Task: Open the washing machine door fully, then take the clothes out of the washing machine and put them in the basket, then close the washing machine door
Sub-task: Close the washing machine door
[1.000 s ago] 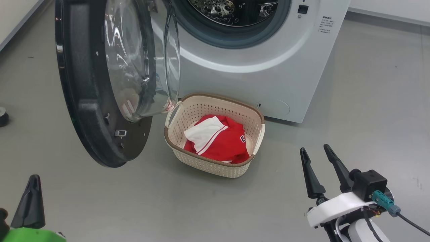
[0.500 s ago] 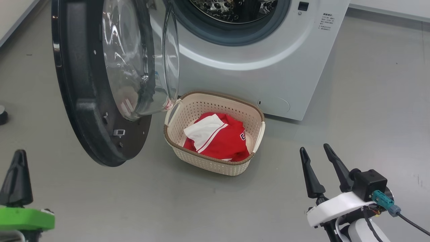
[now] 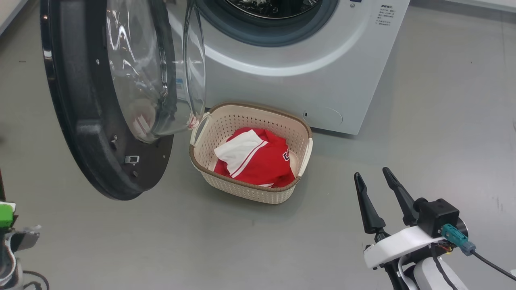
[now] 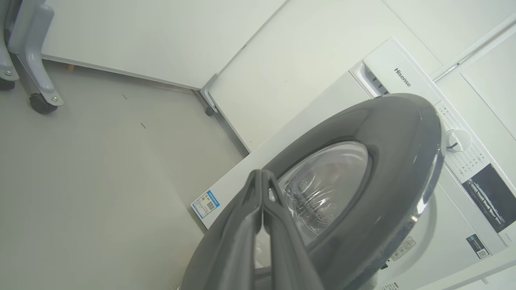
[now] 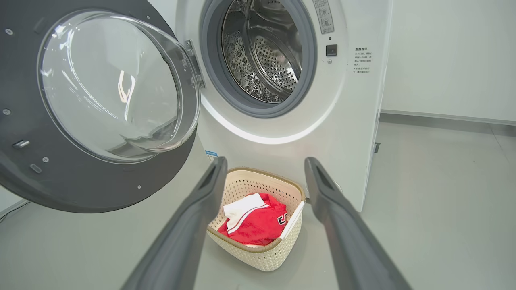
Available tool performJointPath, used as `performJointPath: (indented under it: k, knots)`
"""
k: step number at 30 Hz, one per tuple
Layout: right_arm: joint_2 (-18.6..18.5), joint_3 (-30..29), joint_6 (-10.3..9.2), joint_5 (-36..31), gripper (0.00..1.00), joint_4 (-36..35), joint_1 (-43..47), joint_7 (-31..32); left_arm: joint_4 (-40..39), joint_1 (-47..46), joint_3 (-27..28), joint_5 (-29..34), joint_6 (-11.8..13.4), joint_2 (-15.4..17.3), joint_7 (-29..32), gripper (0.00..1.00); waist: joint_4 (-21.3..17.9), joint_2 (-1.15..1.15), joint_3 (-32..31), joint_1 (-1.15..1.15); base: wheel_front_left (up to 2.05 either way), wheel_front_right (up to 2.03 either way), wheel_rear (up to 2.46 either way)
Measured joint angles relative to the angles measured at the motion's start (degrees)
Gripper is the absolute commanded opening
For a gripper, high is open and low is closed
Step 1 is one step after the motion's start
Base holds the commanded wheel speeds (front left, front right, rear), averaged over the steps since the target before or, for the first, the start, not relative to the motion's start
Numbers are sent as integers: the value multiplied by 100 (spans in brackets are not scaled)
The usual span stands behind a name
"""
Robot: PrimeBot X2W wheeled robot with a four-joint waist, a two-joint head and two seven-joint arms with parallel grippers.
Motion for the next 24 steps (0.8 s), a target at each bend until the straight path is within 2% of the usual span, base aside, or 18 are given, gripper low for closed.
performJointPath:
  k: [3, 9, 14, 16, 24]
  knots:
    - [0, 26, 0, 0, 100, 0, -38, 0, 43, -223, 264, -699, 203, -92, 433, 0, -42, 0, 51, 0, 0, 0, 0]
    - [-2, 40, 1, 0, 100, 4, -65, 0, 267, -576, 656, -1837, 848, -221, 1310, 0, -140, 0, 139, 0, 0, 0, 0]
    - [-8, 23, 2, 1, 100, 12, -79, 0, 385, -857, 712, -2391, 1366, -312, 1908, 0, -183, 0, 168, 0, 0, 0, 0]
    - [-7, 25, 2, 1, 100, 23, -79, 0, 420, -888, 726, -2520, 1390, -308, 2201, 0, -199, 0, 169, 0, 0, 0, 0]
    - [-5, 29, 2, 2, 100, 41, -83, 0, 553, -890, 825, -2841, 1435, -282, 2717, 0, -248, 0, 146, 0, 0, 0, 0]
